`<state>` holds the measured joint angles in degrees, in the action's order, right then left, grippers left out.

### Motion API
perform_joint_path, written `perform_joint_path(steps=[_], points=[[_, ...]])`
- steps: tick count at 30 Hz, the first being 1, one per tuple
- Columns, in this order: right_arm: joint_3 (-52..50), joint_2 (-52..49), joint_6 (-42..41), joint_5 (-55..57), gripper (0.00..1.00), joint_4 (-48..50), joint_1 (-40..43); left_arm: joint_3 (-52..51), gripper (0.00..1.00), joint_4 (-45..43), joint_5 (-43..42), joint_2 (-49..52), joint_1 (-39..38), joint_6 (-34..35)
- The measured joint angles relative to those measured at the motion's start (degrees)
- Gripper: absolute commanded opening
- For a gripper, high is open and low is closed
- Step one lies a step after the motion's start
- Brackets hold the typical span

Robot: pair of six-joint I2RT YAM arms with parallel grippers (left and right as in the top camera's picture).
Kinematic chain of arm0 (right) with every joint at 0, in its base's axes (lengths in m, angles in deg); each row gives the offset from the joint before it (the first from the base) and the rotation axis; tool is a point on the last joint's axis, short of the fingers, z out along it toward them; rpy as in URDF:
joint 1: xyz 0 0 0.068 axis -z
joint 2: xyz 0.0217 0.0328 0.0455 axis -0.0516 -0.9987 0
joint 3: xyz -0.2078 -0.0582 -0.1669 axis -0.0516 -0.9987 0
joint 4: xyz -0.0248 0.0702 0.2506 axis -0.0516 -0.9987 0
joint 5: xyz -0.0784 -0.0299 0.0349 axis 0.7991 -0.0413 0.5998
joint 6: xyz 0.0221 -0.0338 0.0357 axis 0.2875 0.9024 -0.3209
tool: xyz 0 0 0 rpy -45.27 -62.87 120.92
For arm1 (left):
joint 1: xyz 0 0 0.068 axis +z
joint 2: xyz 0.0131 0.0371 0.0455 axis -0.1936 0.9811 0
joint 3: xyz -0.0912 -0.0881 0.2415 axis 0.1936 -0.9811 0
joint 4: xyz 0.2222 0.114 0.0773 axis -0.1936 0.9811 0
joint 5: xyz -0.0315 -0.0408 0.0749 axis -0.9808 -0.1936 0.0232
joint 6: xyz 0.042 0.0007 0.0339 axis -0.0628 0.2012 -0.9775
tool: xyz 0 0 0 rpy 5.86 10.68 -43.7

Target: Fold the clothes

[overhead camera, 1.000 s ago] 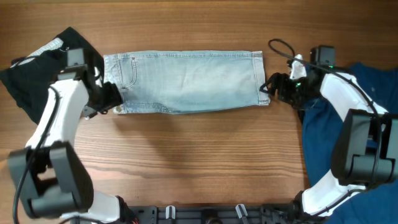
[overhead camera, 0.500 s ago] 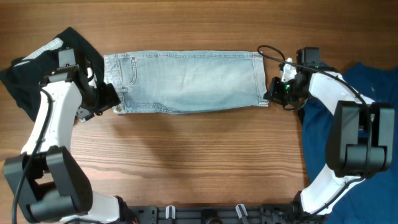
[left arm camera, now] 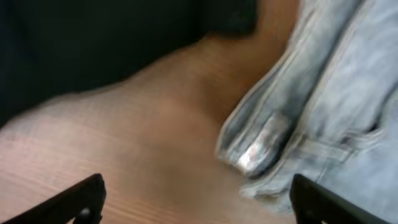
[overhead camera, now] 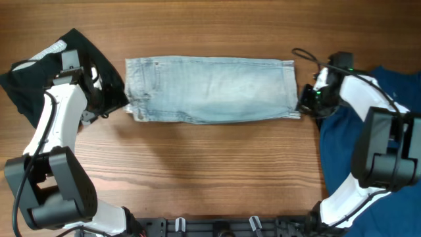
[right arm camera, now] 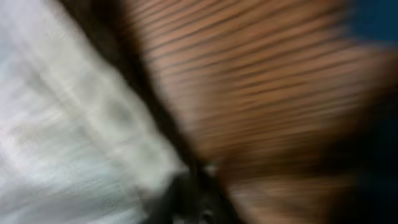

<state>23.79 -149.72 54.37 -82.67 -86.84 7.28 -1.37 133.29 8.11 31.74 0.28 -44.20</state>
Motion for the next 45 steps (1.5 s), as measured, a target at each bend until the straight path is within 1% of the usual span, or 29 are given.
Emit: perform_joint_path(steps=[2,5,9,11,16,17,19,20,21,22,23,25,27,29,32,34,35,36,38,41,45], points=[[0.3,0.4,1.4,-0.9,0.63,0.0,2.3,0.0,1.0,-3.6,-4.8,1.1,0.0,-2.2],[0.4,0.4,2.5,-1.2,0.63,-0.2,2.4,0.1,1.0,-9.2,-10.1,5.2,0.0,-4.6],[0.4,0.4,3.2,-1.6,0.63,-0.3,2.5,0.1,1.0,-13.4,-17.1,12.2,0.0,-7.5],[0.4,0.4,3.4,-1.7,0.63,-0.4,2.4,0.8,1.0,-14.7,-20.0,13.2,0.2,-9.0],[0.5,0.4,3.6,-1.7,0.63,-0.4,2.5,1.7,0.85,-15.5,-29.7,16.1,0.6,-16.1],[0.5,0.4,3.6,-1.7,0.63,-0.4,2.4,1.9,0.78,-15.5,-31.1,16.7,0.6,-17.1],[0.5,0.4,3.6,-1.7,0.63,-0.4,2.4,2.3,0.56,-15.9,-32.7,17.7,0.5,-19.0],[0.5,0.4,3.7,-1.7,0.63,-0.4,2.5,2.5,0.43,-16.2,-33.8,18.4,0.3,-19.2],[0.5,0.4,3.7,-1.7,0.62,-0.4,2.4,2.5,0.34,-16.7,-34.1,18.9,0.0,-19.6],[0.5,0.4,3.7,-1.7,0.63,-0.4,2.4,2.6,0.14,-16.9,-34.1,19.3,-0.2,-19.8],[0.5,0.4,3.7,-1.7,0.6,-0.4,2.5,2.7,0.04,-17.1,-34.2,20.0,-0.5,-19.9],[0.5,0.4,3.9,-1.6,0.53,-0.4,2.4,2.6,0.04,-16.7,-34.6,21.1,-1.4,-20.2],[0.4,0.3,4.0,-1.6,0.52,-0.5,2.5,2.9,0.04,-15.1,-33.7,21.0,-1.7,-18.7],[0.4,0.3,4.0,-1.6,0.53,-0.7,2.5,3.9,0.04,-11.5,-31.5,20.8,-1.7,-16.3],[0.4,0.2,4.0,-1.7,0.56,-0.9,2.6,6.6,0.04,-2.5,-24.7,19.7,-1.1,-13.6],[0.4,0.2,4.2,-1.8,0.57,-1.1,2.6,10.3,0.04,4.8,-19.5,18.8,0.0,-12.6],[0.4,0.2,4.3,-1.9,0.58,-1.1,2.6,14.5,0.04,9.2,-16.0,17.3,1.1,-12.2],[0.4,0.2,4.3,-2.0,0.58,-1.2,2.6,17.3,0.04,11.2,-14.6,16.0,1.5,-12.0],[0.4,0.2,4.3,-2.1,0.59,-1.4,2.6,22.2,0.04,13.0,-12.3,13.0,1.6,-11.3],[0.4,0.3,4.3,-2.3,0.61,-1.5,2.6,25.5,0.04,11.8,-10.8,7.2,-0.5,-7.4],[0.4,0.2,4.3,-2.5,0.61,-1.5,2.6,26.2,0.04,10.3,-11.1,4.3,-7.9,-2.4]])
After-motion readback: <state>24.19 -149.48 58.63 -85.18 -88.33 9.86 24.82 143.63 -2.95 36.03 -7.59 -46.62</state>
